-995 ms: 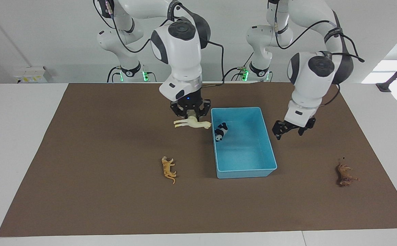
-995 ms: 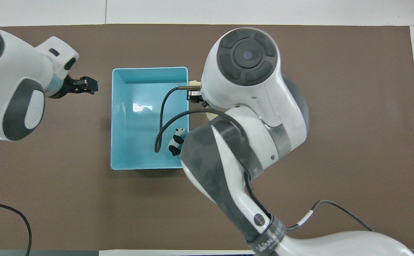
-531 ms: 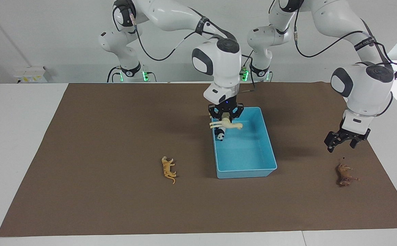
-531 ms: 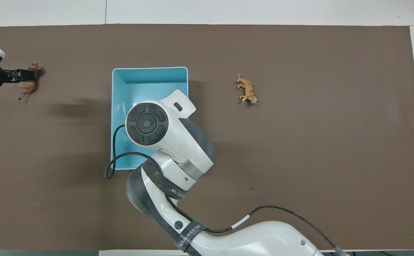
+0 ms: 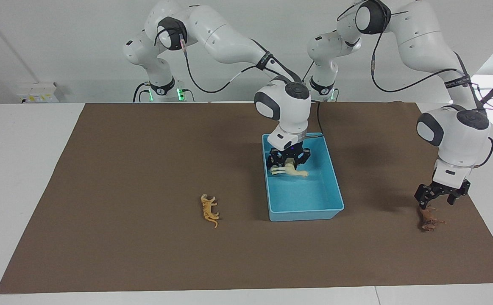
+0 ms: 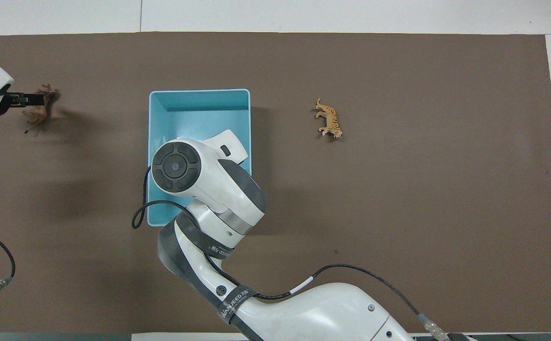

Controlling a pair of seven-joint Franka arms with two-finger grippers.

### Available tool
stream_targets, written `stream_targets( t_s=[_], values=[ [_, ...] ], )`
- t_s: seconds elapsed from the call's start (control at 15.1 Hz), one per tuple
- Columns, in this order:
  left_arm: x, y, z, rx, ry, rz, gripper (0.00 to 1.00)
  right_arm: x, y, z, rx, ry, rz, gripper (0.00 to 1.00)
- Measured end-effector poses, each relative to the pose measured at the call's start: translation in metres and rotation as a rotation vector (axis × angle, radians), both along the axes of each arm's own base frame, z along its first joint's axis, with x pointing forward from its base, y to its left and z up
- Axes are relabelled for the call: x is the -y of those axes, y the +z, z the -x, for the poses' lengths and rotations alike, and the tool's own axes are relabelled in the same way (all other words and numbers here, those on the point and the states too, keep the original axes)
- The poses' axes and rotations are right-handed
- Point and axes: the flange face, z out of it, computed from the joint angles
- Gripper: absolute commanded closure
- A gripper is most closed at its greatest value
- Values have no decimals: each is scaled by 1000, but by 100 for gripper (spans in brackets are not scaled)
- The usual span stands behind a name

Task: Put all toys into storage box
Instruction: 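Release the cream horse in the box while the left gripper reaches the brown horse, then grasp the tan tiger with the right gripper while the left gripper grasps the brown horse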

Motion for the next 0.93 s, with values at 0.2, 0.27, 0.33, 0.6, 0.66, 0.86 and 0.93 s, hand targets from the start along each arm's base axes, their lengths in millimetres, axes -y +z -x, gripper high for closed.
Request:
stream_targets(
  t_s=[0.2,0.27,0.33,0.6,0.66,0.86,0.93],
  values=[
    [5,-15,-3,5,-10,7,0,50,67,-36,6,-82,-2,0],
    [6,-15,-4,5,-12,8,0,76,87,-52,15,-88,-9,0],
    [7,-15,-4,5,-13,8,0,103,100,-67,16,-69,-5,0],
    [8,-26,0,-15,-14,13,0,191,92,-115,-5,112,37,0],
    [8,-31,2,-25,-14,15,0,210,79,-125,-12,143,37,0],
    [10,-38,4,-37,-17,19,24,245,30,-135,-23,233,36,0],
    [11,-38,4,-38,-18,19,42,254,14,-135,-17,257,36,0]
  ],
)
